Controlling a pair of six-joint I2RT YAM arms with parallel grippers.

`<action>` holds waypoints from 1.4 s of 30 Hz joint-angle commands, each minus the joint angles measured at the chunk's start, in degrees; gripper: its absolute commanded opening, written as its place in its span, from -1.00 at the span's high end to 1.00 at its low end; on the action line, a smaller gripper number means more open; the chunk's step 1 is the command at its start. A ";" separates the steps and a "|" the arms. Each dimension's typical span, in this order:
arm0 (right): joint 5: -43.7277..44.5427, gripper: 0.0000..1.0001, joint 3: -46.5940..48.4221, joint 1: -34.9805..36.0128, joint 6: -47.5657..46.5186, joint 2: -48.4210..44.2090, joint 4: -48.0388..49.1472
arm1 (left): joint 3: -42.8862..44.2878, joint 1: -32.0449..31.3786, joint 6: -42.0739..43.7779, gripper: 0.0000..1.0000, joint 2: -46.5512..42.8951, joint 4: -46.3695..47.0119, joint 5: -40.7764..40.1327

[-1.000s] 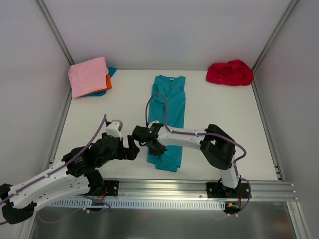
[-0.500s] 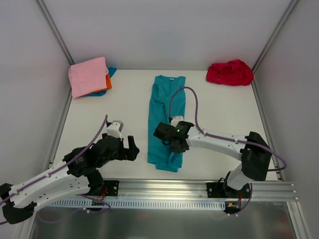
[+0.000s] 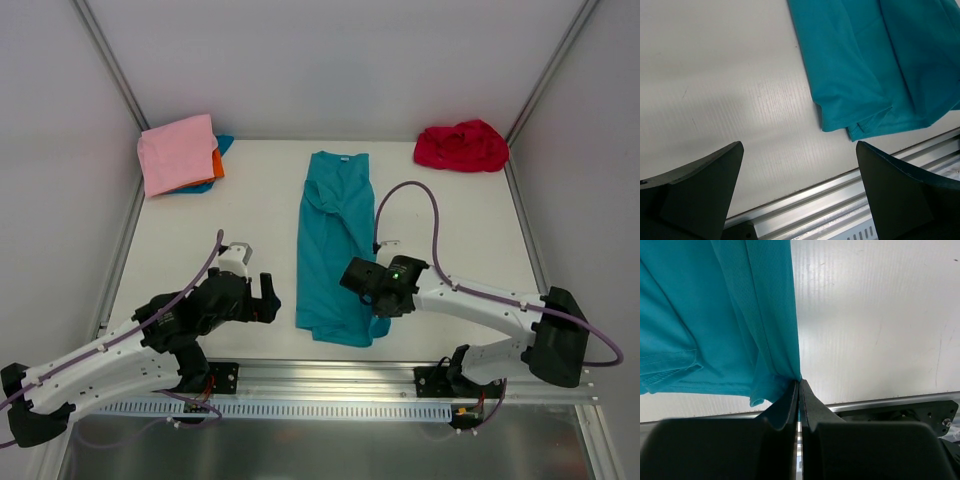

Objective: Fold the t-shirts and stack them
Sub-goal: Rotate the tshirt 90 degrees

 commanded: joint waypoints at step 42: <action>-4.01 -0.14 19.88 6.48 -2.41 20.99 3.00 | -2.46 -0.69 0.28 -0.97 1.16 3.22 0.71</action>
